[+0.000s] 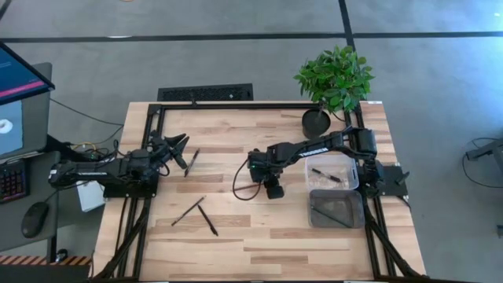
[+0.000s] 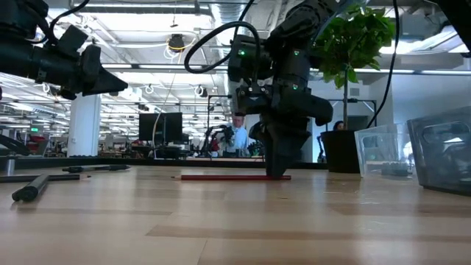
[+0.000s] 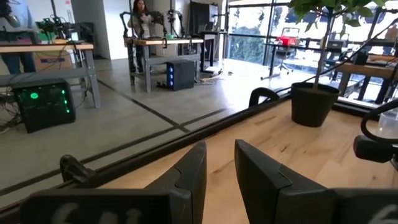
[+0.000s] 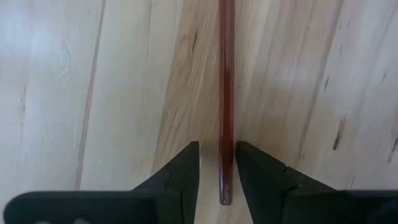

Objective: Sort pens & pencils
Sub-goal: Put the brown pencil into the black transparent bin

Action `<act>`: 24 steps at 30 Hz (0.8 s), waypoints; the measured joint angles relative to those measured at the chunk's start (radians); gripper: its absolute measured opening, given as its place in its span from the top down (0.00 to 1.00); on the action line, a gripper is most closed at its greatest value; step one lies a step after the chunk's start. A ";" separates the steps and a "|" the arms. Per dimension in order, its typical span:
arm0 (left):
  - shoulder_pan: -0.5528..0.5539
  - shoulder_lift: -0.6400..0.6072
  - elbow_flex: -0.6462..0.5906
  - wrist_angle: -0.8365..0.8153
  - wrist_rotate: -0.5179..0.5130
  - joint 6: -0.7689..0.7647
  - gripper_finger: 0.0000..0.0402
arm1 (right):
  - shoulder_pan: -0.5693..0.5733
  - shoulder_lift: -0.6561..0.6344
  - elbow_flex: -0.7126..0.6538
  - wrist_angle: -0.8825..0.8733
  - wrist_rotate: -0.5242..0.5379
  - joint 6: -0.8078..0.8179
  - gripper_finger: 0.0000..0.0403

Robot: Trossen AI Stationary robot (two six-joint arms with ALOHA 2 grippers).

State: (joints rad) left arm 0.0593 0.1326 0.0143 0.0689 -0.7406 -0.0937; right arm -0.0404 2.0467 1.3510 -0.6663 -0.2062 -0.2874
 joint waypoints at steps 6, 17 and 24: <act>0.000 0.000 0.000 0.000 0.000 0.003 0.82 | 0.014 0.001 0.000 0.002 0.008 0.000 0.67; 0.000 0.000 0.000 0.000 0.000 0.002 0.82 | 0.030 0.001 0.000 -0.001 0.143 0.142 0.67; 0.000 0.000 0.000 0.000 0.000 0.002 0.82 | 0.067 0.002 -0.001 0.010 0.206 0.106 0.67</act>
State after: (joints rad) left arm 0.0593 0.1326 0.0143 0.0689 -0.7406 -0.0918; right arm 0.0270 2.0483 1.3499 -0.6563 0.0001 -0.1816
